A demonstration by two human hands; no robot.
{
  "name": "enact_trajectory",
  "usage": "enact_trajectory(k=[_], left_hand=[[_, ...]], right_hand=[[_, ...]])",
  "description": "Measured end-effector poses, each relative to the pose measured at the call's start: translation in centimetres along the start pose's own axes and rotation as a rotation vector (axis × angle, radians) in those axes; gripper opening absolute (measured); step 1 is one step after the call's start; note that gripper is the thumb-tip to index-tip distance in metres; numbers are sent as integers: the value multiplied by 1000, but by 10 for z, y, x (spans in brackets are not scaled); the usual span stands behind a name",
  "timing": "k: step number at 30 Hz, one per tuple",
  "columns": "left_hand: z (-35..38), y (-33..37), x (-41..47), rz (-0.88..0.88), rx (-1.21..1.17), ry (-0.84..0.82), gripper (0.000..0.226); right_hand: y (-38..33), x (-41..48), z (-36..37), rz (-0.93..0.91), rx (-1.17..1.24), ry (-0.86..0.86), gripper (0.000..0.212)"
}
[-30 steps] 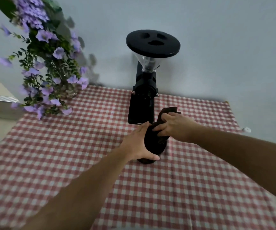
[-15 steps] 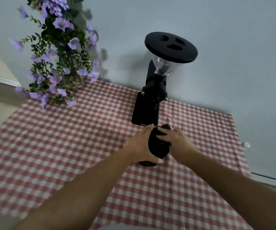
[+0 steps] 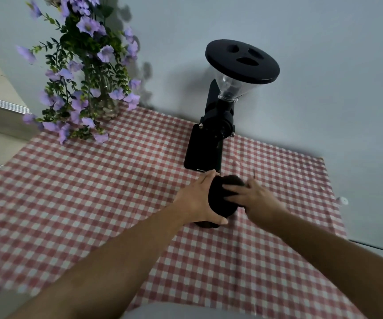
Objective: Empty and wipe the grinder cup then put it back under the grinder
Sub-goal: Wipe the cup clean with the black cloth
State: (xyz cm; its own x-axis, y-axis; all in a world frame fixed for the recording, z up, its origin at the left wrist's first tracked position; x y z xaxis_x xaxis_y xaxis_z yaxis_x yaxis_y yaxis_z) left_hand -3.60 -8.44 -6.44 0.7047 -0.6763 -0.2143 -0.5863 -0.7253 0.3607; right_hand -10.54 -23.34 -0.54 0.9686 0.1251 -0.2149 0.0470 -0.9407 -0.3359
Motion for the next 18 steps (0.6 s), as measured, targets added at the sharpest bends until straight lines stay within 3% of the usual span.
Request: enact_trajectory(k=[3, 6, 9, 10, 14, 18], left_hand=[[0, 0, 1, 18, -36, 35, 126], [-2, 1, 0, 14, -62, 18, 125], [-2, 1, 0, 9, -51, -5, 125], [-1, 0, 0, 3, -47, -4, 126], [-2, 2, 0, 3, -24, -11, 127], [-5, 3, 2, 18, -34, 15, 123]], right_hand=[[-6, -21, 20, 110, 272, 45, 50], [-5, -9, -7, 273, 602, -94, 45], [10, 11, -44, 300, 795, 119, 47], [12, 13, -45, 268, 773, 181, 50], [14, -5, 8, 118, 368, 130, 54], [7, -41, 29, 98, 462, 219, 46]])
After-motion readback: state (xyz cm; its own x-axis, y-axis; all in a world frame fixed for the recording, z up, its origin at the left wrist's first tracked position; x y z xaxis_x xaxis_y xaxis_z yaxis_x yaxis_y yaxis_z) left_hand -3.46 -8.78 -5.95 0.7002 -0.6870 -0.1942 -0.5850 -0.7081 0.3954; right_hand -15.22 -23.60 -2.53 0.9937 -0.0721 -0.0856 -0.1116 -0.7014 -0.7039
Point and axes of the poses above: each hand's wrist, its own x-axis towards the middle knuckle, its own z-axis out of the palm, y = z × x, the point moved 2 cm from there along x, towards the middle knuckle, and after that the axes turned 15 degrees about x, right-handed, at the moved point
